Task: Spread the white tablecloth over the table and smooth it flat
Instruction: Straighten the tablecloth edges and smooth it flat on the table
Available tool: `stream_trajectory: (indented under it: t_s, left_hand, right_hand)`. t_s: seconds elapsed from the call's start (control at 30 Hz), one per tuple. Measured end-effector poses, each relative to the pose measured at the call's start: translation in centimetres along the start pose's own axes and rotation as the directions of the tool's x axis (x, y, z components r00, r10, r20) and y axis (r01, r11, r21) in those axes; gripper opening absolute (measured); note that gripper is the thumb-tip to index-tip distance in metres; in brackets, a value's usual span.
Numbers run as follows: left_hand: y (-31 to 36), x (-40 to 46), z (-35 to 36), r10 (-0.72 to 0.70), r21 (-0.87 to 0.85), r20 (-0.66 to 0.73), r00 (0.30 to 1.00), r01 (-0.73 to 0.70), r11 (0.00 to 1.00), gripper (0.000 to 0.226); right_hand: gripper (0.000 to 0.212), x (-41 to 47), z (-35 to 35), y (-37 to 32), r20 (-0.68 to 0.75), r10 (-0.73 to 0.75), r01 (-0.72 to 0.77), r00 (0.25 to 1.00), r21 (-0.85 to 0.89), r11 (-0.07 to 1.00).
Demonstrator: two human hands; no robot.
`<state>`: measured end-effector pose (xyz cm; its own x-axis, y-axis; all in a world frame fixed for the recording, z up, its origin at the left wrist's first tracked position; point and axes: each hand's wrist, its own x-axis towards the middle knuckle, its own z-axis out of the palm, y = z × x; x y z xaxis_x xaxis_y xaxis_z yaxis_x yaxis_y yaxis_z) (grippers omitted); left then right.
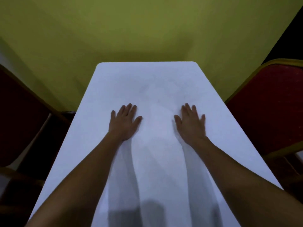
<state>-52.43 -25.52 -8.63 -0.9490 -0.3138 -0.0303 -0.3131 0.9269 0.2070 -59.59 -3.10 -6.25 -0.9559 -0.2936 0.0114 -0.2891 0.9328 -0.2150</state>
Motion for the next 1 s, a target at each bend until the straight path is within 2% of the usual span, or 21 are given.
stream_trajectory:
  t_s: [0.1,0.2,0.23,0.27,0.37,0.47,0.6,0.77,0.87,0.9,0.97,1.0]
  left_hand:
    - [-5.7,-0.8,-0.9,-0.285,-0.023,-0.074,0.956,0.284,0.959,0.057]
    - [-8.4,-2.1,-1.3,-0.594,-0.088,-0.119,0.796,0.587,0.804,0.058]
    - [-8.4,-2.4,-1.4,-0.651,-0.102,-0.114,0.75,0.643,0.759,0.061]
    - [-8.4,-2.5,-1.3,-0.682,-0.103,-0.109,0.723,0.674,0.731,0.064]
    - [-8.1,-2.5,-1.3,-0.69,-0.086,-0.116,0.714,0.685,0.723,0.066]
    - [-8.5,-2.4,-1.3,-0.674,-0.046,-0.118,0.729,0.674,0.737,0.068]
    - [-8.9,-2.9,-1.6,-0.631,-0.028,-0.096,0.769,0.632,0.774,0.071]
    - [-9.7,-5.1,-2.5,-0.554,-0.077,-0.055,0.831,0.55,0.832,0.072]
    - [-9.5,-7.5,-2.7,-0.571,-0.105,-0.043,0.82,0.565,0.818,0.068]
    - [-9.3,-8.4,-2.7,-0.585,-0.115,-0.044,0.81,0.577,0.808,0.067]
    - [-8.7,-10.7,-2.7,-0.612,-0.138,-0.043,0.79,0.602,0.786,0.064]
    - [-8.3,-11.8,-2.7,-0.618,-0.143,-0.046,0.785,0.607,0.782,0.063]
  right_hand:
    - [0.055,1.1,1.2,-8.0,0.075,-0.274,0.267,0.959,0.095,0.959]
    - [0.054,0.3,3.4,-13.7,0.166,-0.573,0.556,0.803,0.138,0.82]
    - [0.053,0.2,4.2,-14.7,0.195,-0.63,0.621,0.752,0.109,0.776]
    - [0.053,0.6,5.1,-15.1,0.208,-0.643,0.645,0.737,0.071,0.761]
    - [0.053,3.5,5.2,-13.3,0.176,-0.522,0.522,0.835,0.05,0.851]
    - [0.052,6.2,3.9,-7.3,0.113,-0.327,0.326,0.938,0.02,0.945]
    - [0.052,5.9,1.3,3.3,0.048,-0.053,0.054,0.997,-0.03,0.998]
    - [0.049,1.2,-0.8,12.6,-0.046,0.257,-0.257,0.965,0.005,0.966]
    - [0.058,-2.2,-1.4,17.2,0.051,0.491,-0.493,0.87,0.042,0.869]
    - [0.059,-2.9,-1.6,17.7,0.079,0.538,-0.54,0.839,0.007,0.842]
    - [0.057,-4.9,-2.1,16.1,0.042,0.601,-0.6,0.798,-0.026,0.799]
    - [0.054,-5.9,-2.0,14.1,0.002,0.569,-0.568,0.823,-0.018,0.823]
